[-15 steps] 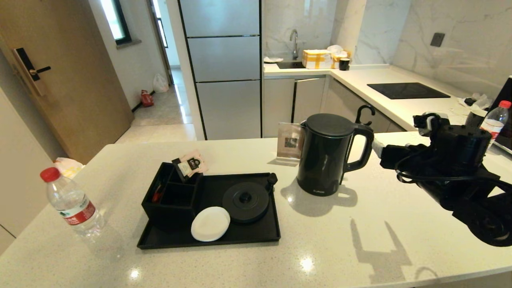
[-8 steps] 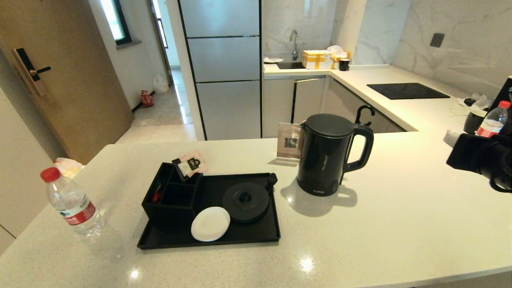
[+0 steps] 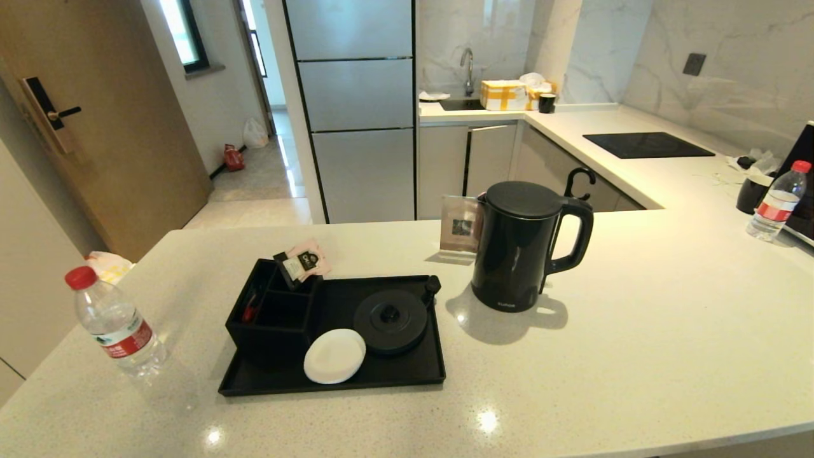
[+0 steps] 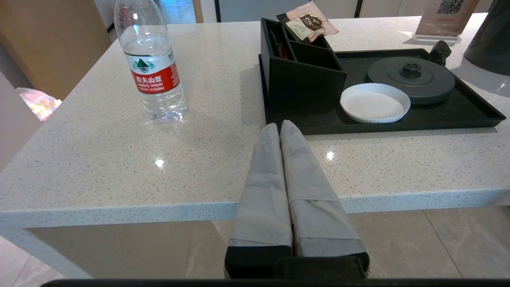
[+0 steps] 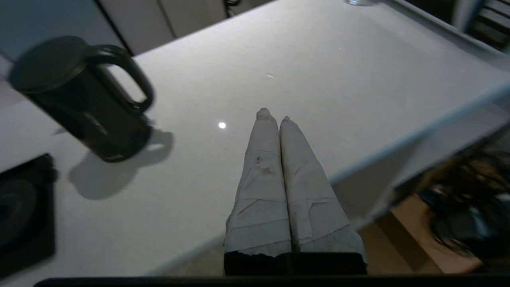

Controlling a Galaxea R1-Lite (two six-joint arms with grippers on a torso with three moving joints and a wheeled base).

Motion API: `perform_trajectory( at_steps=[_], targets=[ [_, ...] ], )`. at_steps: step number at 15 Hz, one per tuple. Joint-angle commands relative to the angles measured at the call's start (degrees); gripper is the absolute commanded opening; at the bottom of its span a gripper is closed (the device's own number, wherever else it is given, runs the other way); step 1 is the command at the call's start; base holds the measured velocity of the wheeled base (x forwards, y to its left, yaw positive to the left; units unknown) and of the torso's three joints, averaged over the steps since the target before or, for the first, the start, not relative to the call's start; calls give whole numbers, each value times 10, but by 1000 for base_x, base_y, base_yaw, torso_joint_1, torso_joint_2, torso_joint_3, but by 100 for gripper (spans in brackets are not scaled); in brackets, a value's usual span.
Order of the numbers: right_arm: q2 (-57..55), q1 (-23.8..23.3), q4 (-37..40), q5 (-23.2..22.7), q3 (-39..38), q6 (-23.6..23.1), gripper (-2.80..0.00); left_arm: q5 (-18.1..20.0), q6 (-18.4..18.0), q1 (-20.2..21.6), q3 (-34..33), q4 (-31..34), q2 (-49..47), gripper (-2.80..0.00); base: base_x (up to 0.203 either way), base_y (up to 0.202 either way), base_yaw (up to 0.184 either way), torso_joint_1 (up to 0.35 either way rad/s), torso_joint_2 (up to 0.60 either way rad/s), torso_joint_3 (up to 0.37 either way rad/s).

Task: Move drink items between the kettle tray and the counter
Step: Return the kettle to its original position

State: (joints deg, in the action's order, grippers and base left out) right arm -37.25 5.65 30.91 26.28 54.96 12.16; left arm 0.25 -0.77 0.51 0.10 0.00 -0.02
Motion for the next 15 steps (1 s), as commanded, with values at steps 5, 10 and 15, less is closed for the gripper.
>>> perform_trajectory(
  at_steps=[5, 10, 15],
  targets=[
    [194, -102, 173, -52, 27, -22, -280, 0, 0, 0, 0, 0, 1, -280, 0, 0, 0, 0, 0, 0],
    [272, -51, 190, -81, -32, -38, -280, 0, 0, 0, 0, 0, 1, -280, 0, 0, 0, 0, 0, 0],
    [358, -55, 49, -144, -209, -66, -280, 0, 0, 0, 0, 0, 1, -280, 0, 0, 0, 0, 0, 0]
  ],
)
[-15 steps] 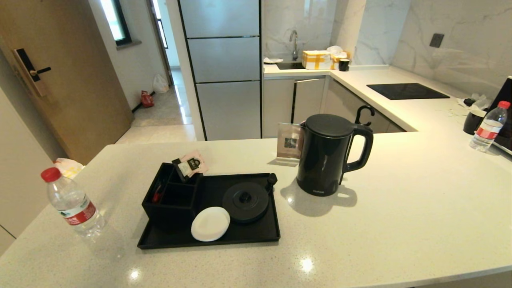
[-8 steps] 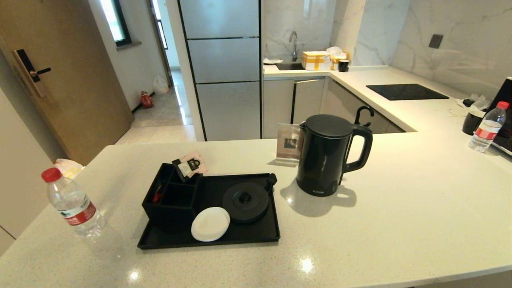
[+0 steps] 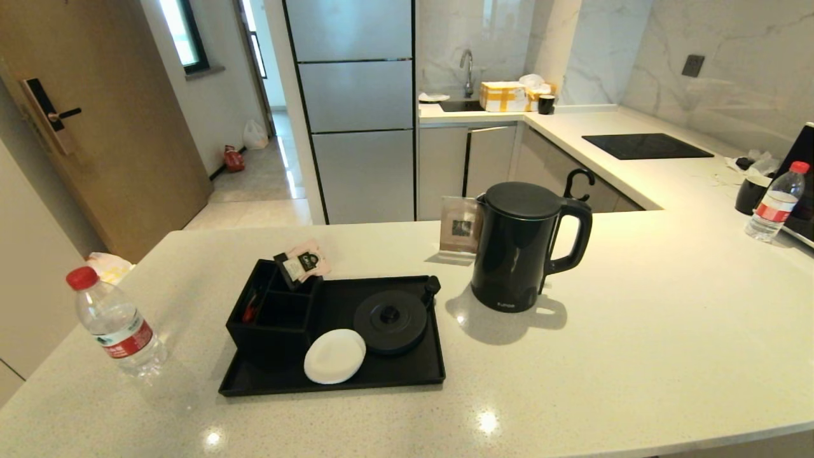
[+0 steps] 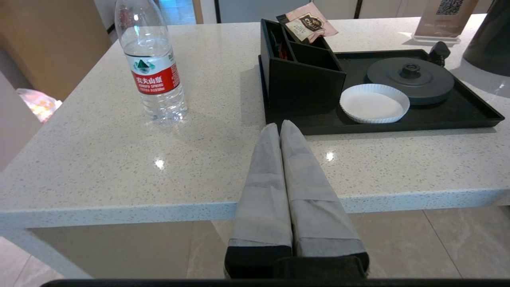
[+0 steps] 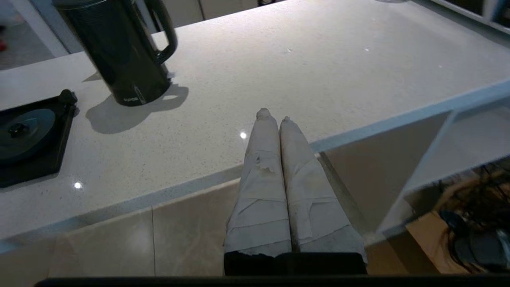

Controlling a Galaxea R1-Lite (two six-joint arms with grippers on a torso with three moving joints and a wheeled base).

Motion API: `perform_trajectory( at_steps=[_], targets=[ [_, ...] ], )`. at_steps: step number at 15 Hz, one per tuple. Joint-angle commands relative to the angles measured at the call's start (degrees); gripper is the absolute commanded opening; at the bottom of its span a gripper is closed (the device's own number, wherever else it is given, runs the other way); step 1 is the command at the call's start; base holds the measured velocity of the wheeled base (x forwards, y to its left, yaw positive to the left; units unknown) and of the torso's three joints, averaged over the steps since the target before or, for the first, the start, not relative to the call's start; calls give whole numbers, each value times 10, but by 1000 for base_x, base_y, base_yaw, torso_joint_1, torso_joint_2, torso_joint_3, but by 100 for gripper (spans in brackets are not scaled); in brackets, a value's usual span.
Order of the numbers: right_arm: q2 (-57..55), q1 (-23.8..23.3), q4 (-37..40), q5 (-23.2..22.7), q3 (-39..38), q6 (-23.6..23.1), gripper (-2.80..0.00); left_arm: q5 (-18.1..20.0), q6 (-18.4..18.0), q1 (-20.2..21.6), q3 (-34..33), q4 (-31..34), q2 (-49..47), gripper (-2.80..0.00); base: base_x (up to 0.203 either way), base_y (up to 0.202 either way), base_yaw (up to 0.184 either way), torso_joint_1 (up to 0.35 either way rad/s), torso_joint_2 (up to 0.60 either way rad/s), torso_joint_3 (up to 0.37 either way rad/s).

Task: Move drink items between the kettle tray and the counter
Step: Return the kettle to its original position

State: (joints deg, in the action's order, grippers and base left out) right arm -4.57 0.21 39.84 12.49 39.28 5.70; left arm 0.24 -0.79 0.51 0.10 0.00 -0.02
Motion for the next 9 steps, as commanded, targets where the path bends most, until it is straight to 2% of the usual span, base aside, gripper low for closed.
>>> perform_trajectory(
  at_steps=[1, 3, 5, 7, 9],
  targets=[
    [36, 0, -105, -8, -99, -13, -280, 0, 0, 0, 0, -1, 0, -280, 0, 0, 0, 0, 0, 0],
    [40, -1, -244, -9, -234, -35, -280, 0, 0, 0, 0, -1, 0, -280, 0, 0, 0, 0, 0, 0],
    [45, -1, -374, -11, -313, -60, -280, 0, 0, 0, 0, -1, 0, -280, 0, 0, 0, 0, 0, 0],
    [46, -1, -390, -28, -323, -66, -280, 0, 0, 0, 0, 0, 1, -280, 0, 0, 0, 0, 0, 0],
    [45, -1, -406, -107, -385, -73, -280, 0, 0, 0, 0, -1, 1, -280, 0, 0, 0, 0, 0, 0]
  ],
)
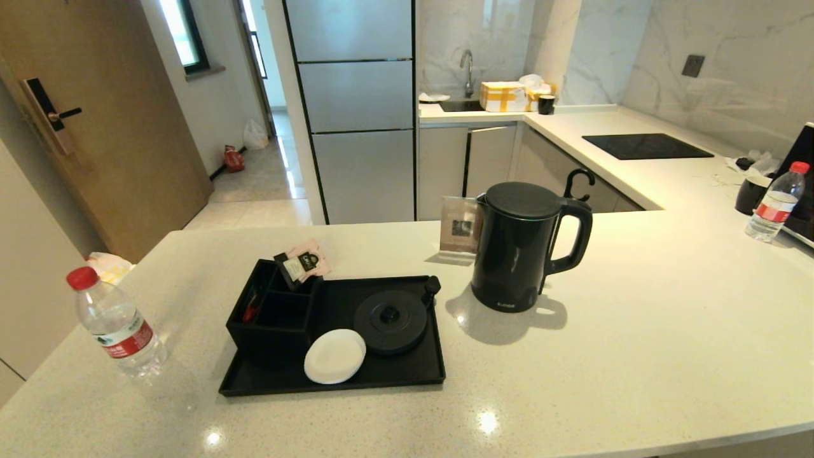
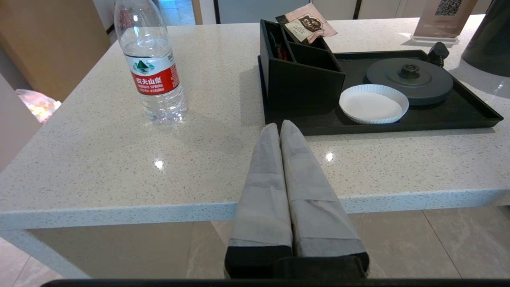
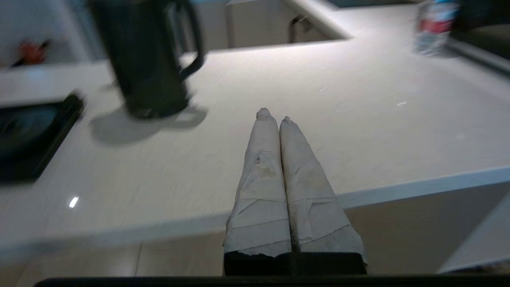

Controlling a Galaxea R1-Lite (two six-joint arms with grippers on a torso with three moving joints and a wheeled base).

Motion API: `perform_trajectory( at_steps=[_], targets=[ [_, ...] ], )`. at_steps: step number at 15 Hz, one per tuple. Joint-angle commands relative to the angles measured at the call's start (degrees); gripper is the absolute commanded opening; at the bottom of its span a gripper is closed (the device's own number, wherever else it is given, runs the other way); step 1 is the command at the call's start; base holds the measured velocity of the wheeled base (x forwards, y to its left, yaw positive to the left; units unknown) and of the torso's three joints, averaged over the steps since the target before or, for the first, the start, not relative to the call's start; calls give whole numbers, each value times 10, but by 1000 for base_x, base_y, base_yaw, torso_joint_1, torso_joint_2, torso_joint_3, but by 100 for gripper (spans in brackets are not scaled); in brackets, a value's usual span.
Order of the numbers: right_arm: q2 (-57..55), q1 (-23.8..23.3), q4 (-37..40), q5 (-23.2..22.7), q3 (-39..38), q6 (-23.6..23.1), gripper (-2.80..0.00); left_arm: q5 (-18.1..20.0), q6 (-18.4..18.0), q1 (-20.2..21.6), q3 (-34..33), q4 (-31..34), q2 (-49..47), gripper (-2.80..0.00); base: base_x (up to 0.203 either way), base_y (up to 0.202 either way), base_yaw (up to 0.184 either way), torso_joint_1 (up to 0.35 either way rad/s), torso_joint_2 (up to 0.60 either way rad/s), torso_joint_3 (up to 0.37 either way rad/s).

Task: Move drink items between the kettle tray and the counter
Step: Return the kettle to its original position

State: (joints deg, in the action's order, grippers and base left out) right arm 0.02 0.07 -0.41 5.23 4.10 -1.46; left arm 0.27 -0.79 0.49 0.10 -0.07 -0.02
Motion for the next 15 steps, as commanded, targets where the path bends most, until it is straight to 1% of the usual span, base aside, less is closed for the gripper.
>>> perform_trajectory(
  at_steps=[1, 3, 5, 9, 15],
  targets=[
    [0, 0, 3, -51, -41, -4, -280, 0, 0, 0, 0, 0, 1, -280, 0, 0, 0, 0, 0, 0],
    [0, 0, 4, -49, -41, 17, -280, 0, 0, 0, 0, 0, 1, -280, 0, 0, 0, 0, 0, 0],
    [0, 0, 4, -51, -40, 13, -280, 0, 0, 0, 0, 0, 1, -280, 0, 0, 0, 0, 0, 0],
    [-1, 0, 3, -49, -40, 22, -280, 0, 0, 0, 0, 0, 0, -280, 0, 0, 0, 0, 0, 0],
    [-1, 0, 3, -49, -40, 22, -280, 0, 0, 0, 0, 0, 1, -280, 0, 0, 0, 0, 0, 0]
  ],
)
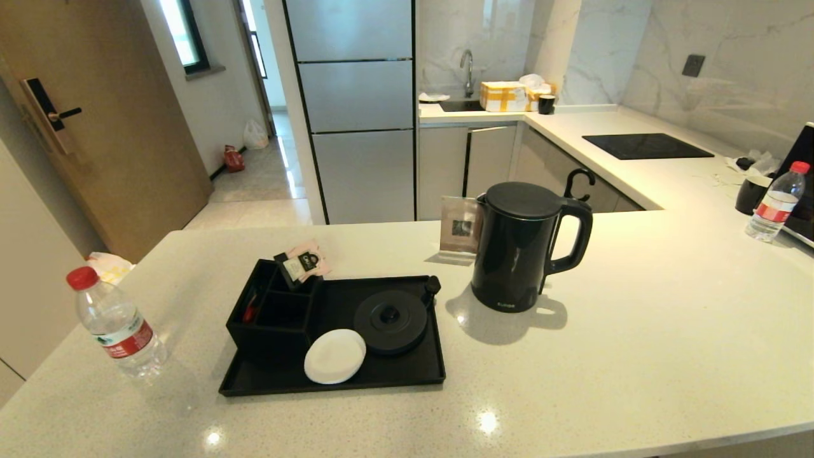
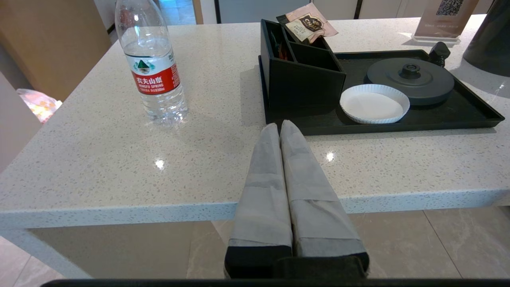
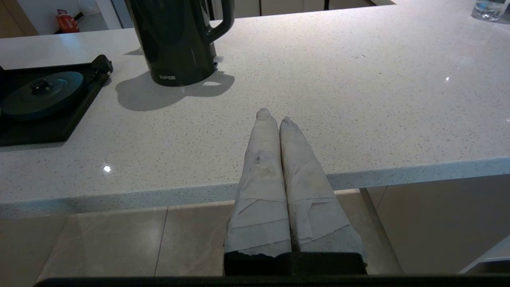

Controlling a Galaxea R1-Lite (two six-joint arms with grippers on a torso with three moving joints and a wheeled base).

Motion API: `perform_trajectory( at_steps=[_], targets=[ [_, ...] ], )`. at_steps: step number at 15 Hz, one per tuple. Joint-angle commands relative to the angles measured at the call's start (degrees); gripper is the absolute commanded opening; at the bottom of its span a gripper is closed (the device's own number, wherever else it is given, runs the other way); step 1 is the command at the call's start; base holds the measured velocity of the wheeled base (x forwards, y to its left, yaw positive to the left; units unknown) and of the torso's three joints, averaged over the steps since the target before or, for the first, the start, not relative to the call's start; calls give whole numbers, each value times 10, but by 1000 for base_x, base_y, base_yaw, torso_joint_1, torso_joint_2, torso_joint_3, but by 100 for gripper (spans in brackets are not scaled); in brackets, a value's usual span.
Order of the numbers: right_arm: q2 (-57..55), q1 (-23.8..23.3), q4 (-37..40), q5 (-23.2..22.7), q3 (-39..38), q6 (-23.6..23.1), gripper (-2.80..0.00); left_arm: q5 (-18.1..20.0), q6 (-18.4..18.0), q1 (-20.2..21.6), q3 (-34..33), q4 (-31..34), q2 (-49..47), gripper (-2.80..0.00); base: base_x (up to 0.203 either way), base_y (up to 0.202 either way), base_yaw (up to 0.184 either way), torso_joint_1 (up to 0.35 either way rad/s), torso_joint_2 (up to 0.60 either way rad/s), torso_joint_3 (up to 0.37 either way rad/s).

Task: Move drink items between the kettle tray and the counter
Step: Return the kettle to its original position

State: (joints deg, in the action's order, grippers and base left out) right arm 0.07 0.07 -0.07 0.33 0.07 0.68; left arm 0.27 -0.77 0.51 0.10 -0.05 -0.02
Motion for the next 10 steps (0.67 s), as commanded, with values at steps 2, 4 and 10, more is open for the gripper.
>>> perform_trajectory(
  at_steps=[2, 4, 10],
  targets=[
    [-2, 0, 0, 0, 0, 0, -280, 0, 0, 0, 0, 0, 0, -280, 0, 0, 0, 0, 0, 0],
    [-1, 0, -1, -1, 0, -5, -280, 0, 0, 0, 0, 0, 1, -280, 0, 0, 0, 0, 0, 0],
    [-1, 0, 3, -6, 3, -36, -280, 0, 0, 0, 0, 0, 1, -280, 0, 0, 0, 0, 0, 0]
  ],
)
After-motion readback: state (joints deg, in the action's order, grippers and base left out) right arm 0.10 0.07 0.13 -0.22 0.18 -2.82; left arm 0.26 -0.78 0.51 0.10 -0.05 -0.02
